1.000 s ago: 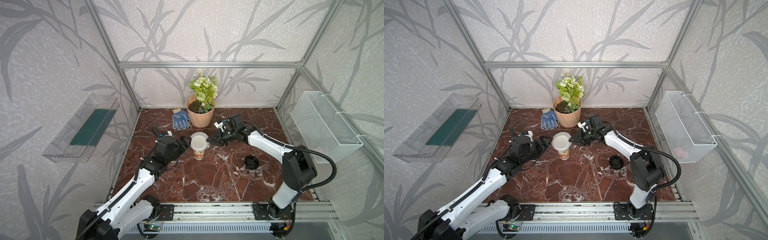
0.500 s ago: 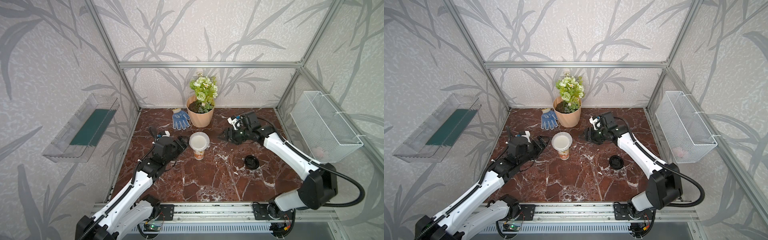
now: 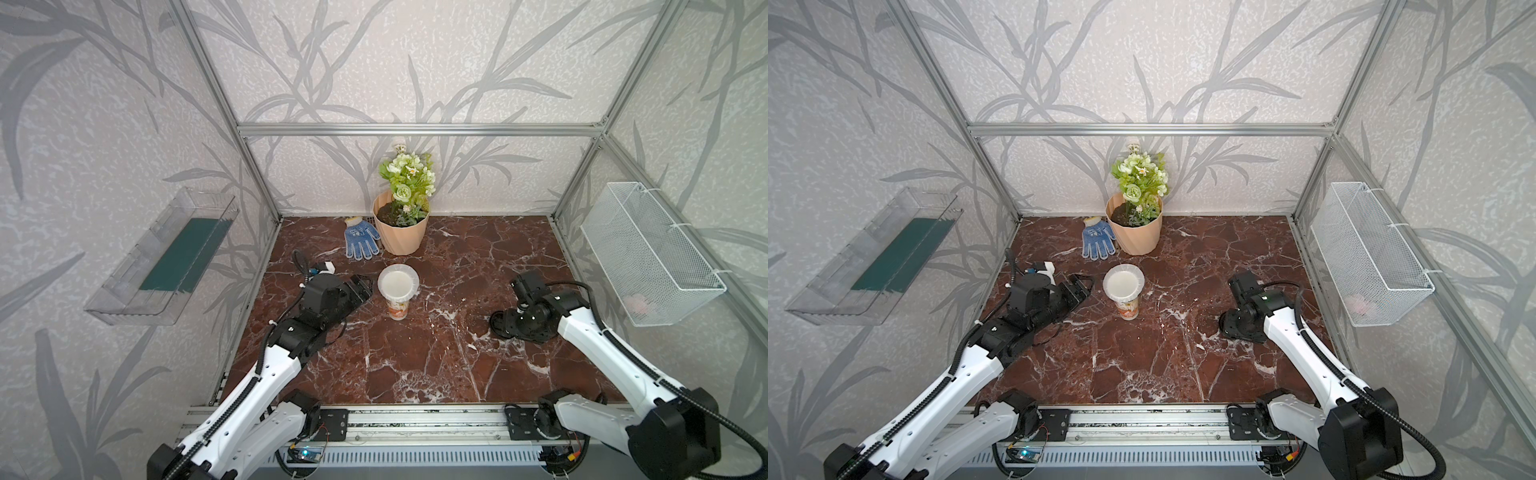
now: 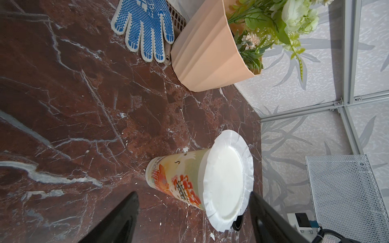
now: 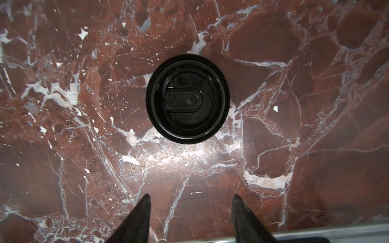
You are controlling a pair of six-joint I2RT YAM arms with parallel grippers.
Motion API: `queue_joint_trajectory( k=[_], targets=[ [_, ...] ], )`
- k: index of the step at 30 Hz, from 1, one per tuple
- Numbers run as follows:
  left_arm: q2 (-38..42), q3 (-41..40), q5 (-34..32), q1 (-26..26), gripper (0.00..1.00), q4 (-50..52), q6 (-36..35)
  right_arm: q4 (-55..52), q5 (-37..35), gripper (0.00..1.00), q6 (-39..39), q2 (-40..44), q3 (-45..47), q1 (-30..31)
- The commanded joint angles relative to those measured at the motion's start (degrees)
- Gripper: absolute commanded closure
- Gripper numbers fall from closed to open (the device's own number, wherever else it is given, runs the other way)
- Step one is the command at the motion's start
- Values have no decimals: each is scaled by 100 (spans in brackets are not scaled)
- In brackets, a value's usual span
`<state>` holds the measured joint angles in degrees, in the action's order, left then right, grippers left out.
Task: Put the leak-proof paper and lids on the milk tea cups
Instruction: Pick up the cup lid from the center of the board.
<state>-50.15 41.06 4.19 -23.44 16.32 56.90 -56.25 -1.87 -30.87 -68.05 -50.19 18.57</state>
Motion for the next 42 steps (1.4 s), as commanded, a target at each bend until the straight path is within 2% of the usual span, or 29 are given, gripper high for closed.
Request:
queue_joint_trajectory(
  k=[1, 7, 14, 20, 30, 42],
  targets=[
    [-21, 238, -41, 46, 17, 185, -222, -108, -24, 44, 484, -594, -426, 128],
    [60, 304, -68, 71, 17, 283, -246, 264, -105, 49, 430, -1582, -876, 587],
    [273, 289, -129, 77, 17, 514, -224, 524, -87, 55, 329, -2482, -1097, 598],
    [291, 309, -86, 83, 17, 581, -239, 739, -133, 63, 265, -2761, -1138, 583],
    [277, 412, -32, 94, 17, 670, -363, 749, -367, 67, 276, -3138, -1238, 487],
    [488, 444, -85, 103, 17, 814, -399, 782, -428, 81, 240, -3360, -1344, 481]
  ],
)
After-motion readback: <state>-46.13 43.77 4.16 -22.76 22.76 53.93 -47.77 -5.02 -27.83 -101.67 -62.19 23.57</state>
